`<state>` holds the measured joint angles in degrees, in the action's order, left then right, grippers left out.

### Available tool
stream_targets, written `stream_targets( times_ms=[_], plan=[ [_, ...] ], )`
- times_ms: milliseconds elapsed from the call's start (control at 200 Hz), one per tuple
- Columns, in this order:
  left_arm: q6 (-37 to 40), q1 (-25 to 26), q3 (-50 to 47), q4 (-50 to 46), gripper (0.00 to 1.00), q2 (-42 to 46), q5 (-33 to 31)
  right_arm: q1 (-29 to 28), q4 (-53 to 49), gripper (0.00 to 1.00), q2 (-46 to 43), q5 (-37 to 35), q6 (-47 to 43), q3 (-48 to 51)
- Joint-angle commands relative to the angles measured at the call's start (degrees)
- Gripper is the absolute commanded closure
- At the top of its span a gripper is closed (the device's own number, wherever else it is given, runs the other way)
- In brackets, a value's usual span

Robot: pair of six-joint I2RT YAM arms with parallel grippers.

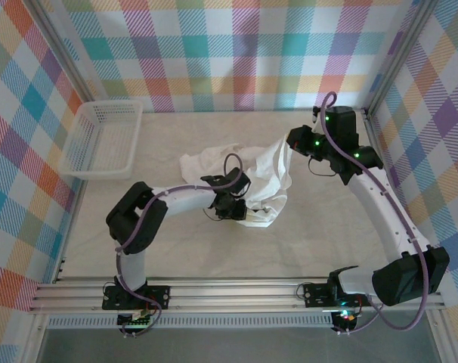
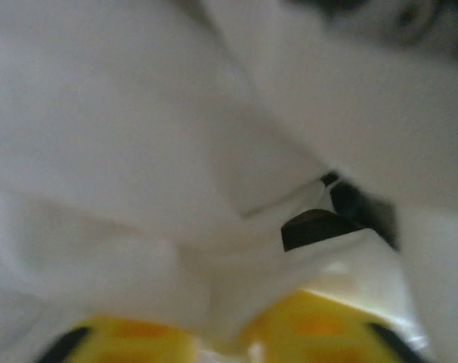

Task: Fold the inside-out t-shirt

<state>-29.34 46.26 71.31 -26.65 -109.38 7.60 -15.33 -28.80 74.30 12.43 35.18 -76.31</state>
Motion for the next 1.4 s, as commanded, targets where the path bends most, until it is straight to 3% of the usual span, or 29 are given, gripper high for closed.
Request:
stream_targets(
  times_ms=[0,170,285,365,585,820,1030,1185,1305,1395],
  plan=[
    [1.13,-0.34,2.95,-0.1,1.0,1.21,-0.7,0.93,-0.99,1.0,-2.51,-0.63,0.18,-3.03],
    [4.53,-10.36,5.81,-8.92,1.0,16.21,-2.61,7.3,-1.39,1.0,-3.9,-3.52,3.0,-12.05],
    [8.62,-19.65,15.29,-17.7,1.0,26.13,-3.85,11.4,-0.85,1.0,-3.81,-6.18,4.27,-21.19],
    [11.31,-22.98,23.69,-23.08,1.0,28.9,-4.55,12.17,0.55,1.0,-3.98,-8.5,4.04,-26.28],
    [13.2,-23.97,38.63,-29.26,1.0,32.59,-3.01,12.26,2.64,1.0,-5.35,-9.09,2.64,-34.96],
    [10.53,-23.95,40.8,-23.54,1.0,38.79,-0.22,12.21,3.53,1.0,-8.18,-8.79,1.76,-37.63],
    [10.64,-24.92,39.85,-25.77,1.0,33.19,-6.43,12.23,-0.69,1.0,-4.68,-9.88,0.82,-35.9],
    [8.98,-29.82,31.45,-17.03,1.0,23.23,-2.94,12.3,-2.98,1.0,1.32,-7.38,0.95,-28.37],
    [8.39,-32.47,28.61,-7.79,1.0,9.12,0.36,12.28,-1.63,1.0,6.7,-4.21,1.43,-20.36],
    [8.77,-34.19,33.38,-6.12,0.83,0.28,4.99,12.26,-0.48,1.0,9.78,-3.02,1.74,-15.29]
  ],
)
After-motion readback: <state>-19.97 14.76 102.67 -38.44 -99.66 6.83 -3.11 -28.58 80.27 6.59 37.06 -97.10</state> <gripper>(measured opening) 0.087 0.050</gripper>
